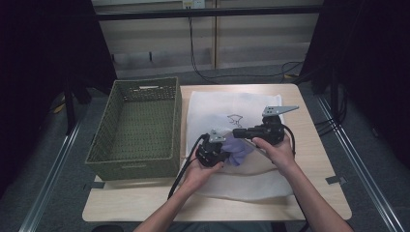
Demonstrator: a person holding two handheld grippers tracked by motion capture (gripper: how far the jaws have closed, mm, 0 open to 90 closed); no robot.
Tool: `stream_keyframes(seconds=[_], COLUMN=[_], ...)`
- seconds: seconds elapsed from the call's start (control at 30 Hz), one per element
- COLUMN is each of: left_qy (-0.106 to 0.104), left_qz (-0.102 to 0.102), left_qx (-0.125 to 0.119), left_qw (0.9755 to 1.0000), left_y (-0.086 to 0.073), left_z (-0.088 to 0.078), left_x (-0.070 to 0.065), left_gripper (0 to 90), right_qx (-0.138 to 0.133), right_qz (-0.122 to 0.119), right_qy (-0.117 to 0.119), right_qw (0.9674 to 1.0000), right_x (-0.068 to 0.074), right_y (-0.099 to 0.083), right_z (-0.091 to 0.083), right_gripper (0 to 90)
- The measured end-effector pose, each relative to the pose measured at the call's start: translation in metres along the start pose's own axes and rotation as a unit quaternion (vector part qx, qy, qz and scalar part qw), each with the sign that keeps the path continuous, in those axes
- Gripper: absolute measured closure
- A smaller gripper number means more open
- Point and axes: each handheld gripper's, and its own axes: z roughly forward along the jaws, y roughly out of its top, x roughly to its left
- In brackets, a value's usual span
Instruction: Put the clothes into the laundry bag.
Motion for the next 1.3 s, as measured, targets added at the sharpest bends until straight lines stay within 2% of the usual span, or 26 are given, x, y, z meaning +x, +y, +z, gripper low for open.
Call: stream_keyframes(seconds=[0.03, 0.07, 0.13, 0.33, 0.43, 0.53, 0.57, 0.67, 0.73, 0.77, 0.83, 0.93, 0.97, 1.0, 1.07, 1.1, 1.13, 1.23, 1.3], left_qy=[0.004, -0.001, 0.002, 0.009, 0.03, 0.042, 0.044, 0.052, 0.058, 0.063, 0.063, 0.076, 0.079, 0.08, 0.083, 0.089, 0.092, 0.095, 0.095], left_qz=[0.005, -0.004, -0.001, -0.014, -0.021, -0.026, -0.039, -0.047, -0.065, -0.058, -0.06, -0.057, -0.072, -0.06, -0.06, -0.066, -0.052, -0.042, -0.043], left_qx=[0.001, -0.007, -0.006, -0.019, -0.033, -0.039, -0.046, -0.054, -0.06, -0.059, -0.062, -0.062, -0.072, -0.063, -0.061, -0.065, -0.051, -0.038, -0.037], left_qw=[1.0, 1.0, 1.0, 0.9997, 0.9988, 0.998, 0.9972, 0.9961, 0.9944, 0.9946, 0.9943, 0.9935, 0.9916, 0.993, 0.9928, 0.9917, 0.9931, 0.9939, 0.9939], left_y=[0.0, 0.001, 0.002, 0.006, 0.006, 0.008, 0.008, 0.01, 0.011, 0.012, 0.012, 0.012, 0.012, 0.012, 0.011, 0.01, 0.009, 0.006, 0.006], left_z=[0.001, 0.003, 0.003, 0.001, 0.004, 0.009, 0.011, 0.014, 0.018, 0.019, 0.021, 0.024, 0.027, 0.026, 0.027, 0.03, 0.031, 0.035, 0.038], left_x=[-0.002, -0.003, -0.003, 0.003, 0.003, 0.004, 0.003, 0.004, 0.003, 0.002, 0.0, 0.002, 0.002, 0.004, 0.005, 0.004, 0.006, 0.007, 0.006], left_gripper=[82.1, 82.1, 82.1, 82.1, 82.1, 82.2, 82.2, 82.2, 82.1, 82.2, 82.1, 82.1, 82.1, 82.1, 82.1, 82.1, 82.1, 81.7, 80.8], right_qx=[0.002, 0.004, 0.005, 0.013, 0.017, 0.02, 0.021, 0.03, 0.036, 0.037, 0.034, 0.038, 0.039, 0.042, 0.047, 0.052, 0.054, 0.057, 0.062], right_qz=[-0.001, -0.002, 0.0, -0.003, -0.002, -0.002, -0.002, -0.005, -0.004, -0.002, -0.003, -0.003, -0.003, -0.003, -0.004, -0.004, -0.005, 0.0, 0.002], right_qy=[0.001, 0.001, 0.001, 0.004, 0.006, 0.006, 0.007, 0.01, 0.013, 0.016, 0.021, 0.026, 0.027, 0.03, 0.037, 0.039, 0.039, 0.041, 0.041], right_qw=[1.0, 1.0, 1.0, 0.9999, 0.9998, 0.9998, 0.9997, 0.9995, 0.9993, 0.9992, 0.9992, 0.9989, 0.9989, 0.9987, 0.9982, 0.9979, 0.9977, 0.9975, 0.9972], right_x=[0.0, 0.0, 0.0, 0.001, 0.001, 0.002, 0.003, 0.003, 0.002, 0.002, 0.001, 0.0, 0.0, 0.0, 0.001, 0.001, 0.0, -0.001, -0.004], right_y=[0.0, -0.001, -0.001, -0.004, -0.006, -0.006, -0.007, -0.01, -0.014, -0.014, -0.015, -0.017, -0.017, -0.017, -0.018, -0.018, -0.019, -0.02, -0.022], right_z=[0.0, 0.0, 0.001, 0.003, 0.003, 0.002, 0.001, 0.001, 0.0, -0.001, -0.002, -0.002, -0.002, -0.001, 0.001, 0.002, 0.003, 0.004, 0.004], right_gripper=[88.5, 88.5, 88.5, 88.5, 88.6, 88.6, 88.6, 88.7, 88.7, 88.7, 88.7, 88.8, 88.8, 88.8, 88.9, 88.9, 88.9, 88.9, 88.9])
